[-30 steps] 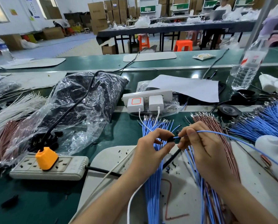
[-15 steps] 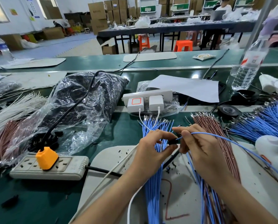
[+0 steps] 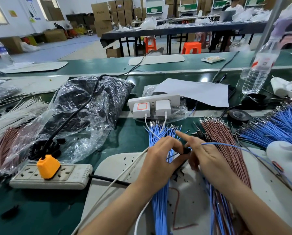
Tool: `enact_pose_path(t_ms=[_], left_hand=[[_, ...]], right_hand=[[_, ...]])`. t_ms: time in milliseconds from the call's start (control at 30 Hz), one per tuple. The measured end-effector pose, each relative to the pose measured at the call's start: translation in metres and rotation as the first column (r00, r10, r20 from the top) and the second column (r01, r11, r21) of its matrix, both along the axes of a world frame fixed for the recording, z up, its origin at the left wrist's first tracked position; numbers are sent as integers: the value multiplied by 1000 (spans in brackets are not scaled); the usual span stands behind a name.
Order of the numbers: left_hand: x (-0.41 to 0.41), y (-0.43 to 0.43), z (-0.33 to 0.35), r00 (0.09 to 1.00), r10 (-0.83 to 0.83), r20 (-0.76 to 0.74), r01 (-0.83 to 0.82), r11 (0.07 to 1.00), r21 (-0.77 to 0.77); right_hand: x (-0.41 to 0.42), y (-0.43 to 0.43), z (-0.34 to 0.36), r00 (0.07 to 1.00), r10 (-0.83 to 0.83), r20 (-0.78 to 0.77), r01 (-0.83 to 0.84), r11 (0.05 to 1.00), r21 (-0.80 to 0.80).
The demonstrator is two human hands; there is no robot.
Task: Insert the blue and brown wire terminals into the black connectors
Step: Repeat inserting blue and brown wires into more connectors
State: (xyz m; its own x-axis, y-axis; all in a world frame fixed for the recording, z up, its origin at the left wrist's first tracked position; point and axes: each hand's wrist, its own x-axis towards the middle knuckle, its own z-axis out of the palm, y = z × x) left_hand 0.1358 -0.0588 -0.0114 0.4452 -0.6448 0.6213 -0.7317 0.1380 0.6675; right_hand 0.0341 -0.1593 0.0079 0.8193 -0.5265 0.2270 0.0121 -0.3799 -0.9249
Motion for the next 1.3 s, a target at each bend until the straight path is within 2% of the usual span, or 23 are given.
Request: enact_pose_path(t_ms=[67, 167, 267, 333, 400, 433, 533, 600, 667, 733, 767, 800, 867, 900, 967, 1033, 1133, 1300], left_hand=[[-1, 1, 2, 1000, -20, 6, 21, 1000, -21], [-1, 1, 4, 999, -35, 25, 36, 998, -53], [1, 1, 0, 998, 6, 62, -1, 997, -83], [4, 2, 0, 992, 56, 115, -48, 996, -74], [13, 4, 4, 967, 200, 160, -188, 978, -87], [20, 6, 6, 942, 305, 140, -295, 951, -90], [44, 15, 11, 797, 605, -6, -604, 796, 50], [53, 18, 10, 739, 659, -142, -642, 752, 150], [52, 17, 9, 723, 667, -183, -647, 745, 159], [46, 16, 12, 702, 709, -73, -698, 705, 126], [42, 16, 15, 717, 697, 9, -697, 715, 57], [39, 15, 16, 768, 635, 84, -634, 772, -36], [24, 12, 21, 929, 331, 164, -311, 941, -133], [13, 11, 23, 972, 170, 161, -157, 983, -90], [-6, 8, 19, 993, -19, 117, 20, 1000, -2], [-13, 6, 10, 998, -58, 37, 58, 998, -11], [-7, 7, 6, 995, -36, -96, 31, 998, -57], [-7, 5, 5, 981, -47, -187, 37, 998, -53]], right_hand=[[0, 4, 0, 999, 55, 0, -54, 998, -35], [0, -2, 1, 998, 4, 68, -4, 1000, -1], [0, -10, -1, 977, -53, 207, 6, 975, 222], [1, -10, -1, 965, -108, 238, 15, 932, 363], [-1, -18, 4, 927, -264, 266, 86, 840, 537], [-4, -24, 6, 891, -370, 264, 130, 763, 634], [-17, -50, 9, 708, -672, 217, 216, 500, 839], [-19, -60, 3, 612, -774, 165, 306, 424, 852], [-17, -59, -1, 594, -785, 174, 382, 466, 798], [-14, -47, 1, 624, -741, 248, 481, 614, 626], [-14, -38, 4, 656, -695, 293, 534, 702, 471], [-14, -30, 7, 695, -632, 342, 555, 775, 302], [-13, -12, 10, 781, -469, 414, 516, 857, -3], [-12, -3, 11, 817, -382, 432, 478, 868, -134], [-8, 12, 10, 866, -236, 442, 393, 866, -309], [-6, 18, 7, 891, -162, 425, 328, 876, -353], [-6, 15, 4, 910, -129, 395, 280, 893, -351], [-5, 12, 0, 916, -117, 383, 275, 880, -388]])
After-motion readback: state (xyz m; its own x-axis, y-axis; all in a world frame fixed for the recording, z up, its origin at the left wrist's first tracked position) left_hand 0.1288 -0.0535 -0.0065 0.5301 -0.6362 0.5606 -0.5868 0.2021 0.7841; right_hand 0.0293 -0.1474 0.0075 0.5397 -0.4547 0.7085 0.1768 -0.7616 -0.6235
